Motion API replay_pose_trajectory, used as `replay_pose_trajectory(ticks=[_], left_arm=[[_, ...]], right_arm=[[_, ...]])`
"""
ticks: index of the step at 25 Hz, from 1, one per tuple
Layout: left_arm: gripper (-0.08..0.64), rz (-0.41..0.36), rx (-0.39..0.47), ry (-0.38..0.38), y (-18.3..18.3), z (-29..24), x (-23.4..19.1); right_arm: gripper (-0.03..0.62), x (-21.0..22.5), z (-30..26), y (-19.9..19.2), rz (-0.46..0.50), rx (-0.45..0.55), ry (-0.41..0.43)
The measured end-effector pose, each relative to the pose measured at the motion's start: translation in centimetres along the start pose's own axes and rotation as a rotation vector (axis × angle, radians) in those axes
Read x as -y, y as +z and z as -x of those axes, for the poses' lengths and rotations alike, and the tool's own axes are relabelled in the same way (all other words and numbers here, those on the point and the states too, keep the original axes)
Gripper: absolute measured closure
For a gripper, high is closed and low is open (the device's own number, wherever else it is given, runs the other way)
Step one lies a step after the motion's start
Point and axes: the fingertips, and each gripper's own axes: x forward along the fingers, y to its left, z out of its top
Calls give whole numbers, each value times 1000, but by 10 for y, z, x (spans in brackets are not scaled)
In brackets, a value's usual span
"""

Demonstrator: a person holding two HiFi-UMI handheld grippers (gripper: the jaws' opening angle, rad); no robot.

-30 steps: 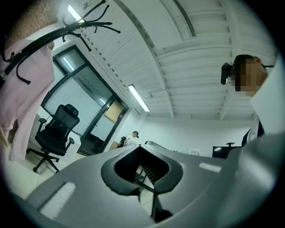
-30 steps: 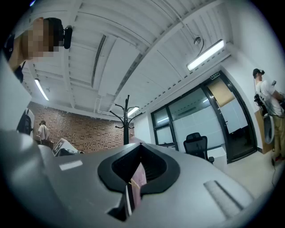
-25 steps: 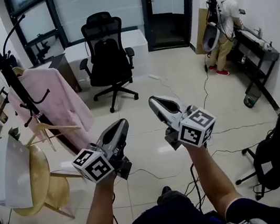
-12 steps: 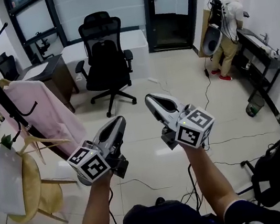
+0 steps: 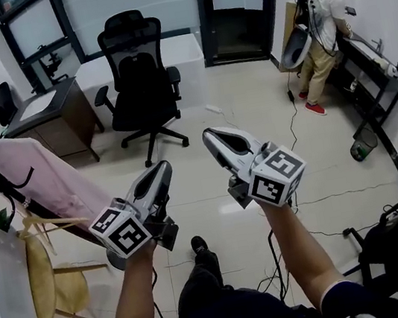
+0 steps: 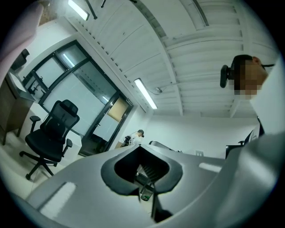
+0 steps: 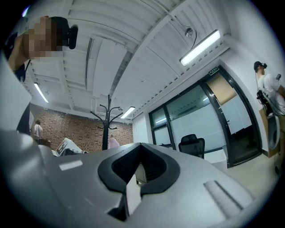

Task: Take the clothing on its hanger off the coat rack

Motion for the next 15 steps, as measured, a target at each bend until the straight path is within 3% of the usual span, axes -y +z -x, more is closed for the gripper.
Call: replay_pose_trajectory(ticks=[8, 15], left_arm=[[548, -3, 4, -34, 13, -80, -78], [548, -26, 5, -29, 44, -138, -161]], right_arm=[[591, 90, -54, -4, 26, -4, -25], [591, 161, -137, -15, 4, -21, -13]])
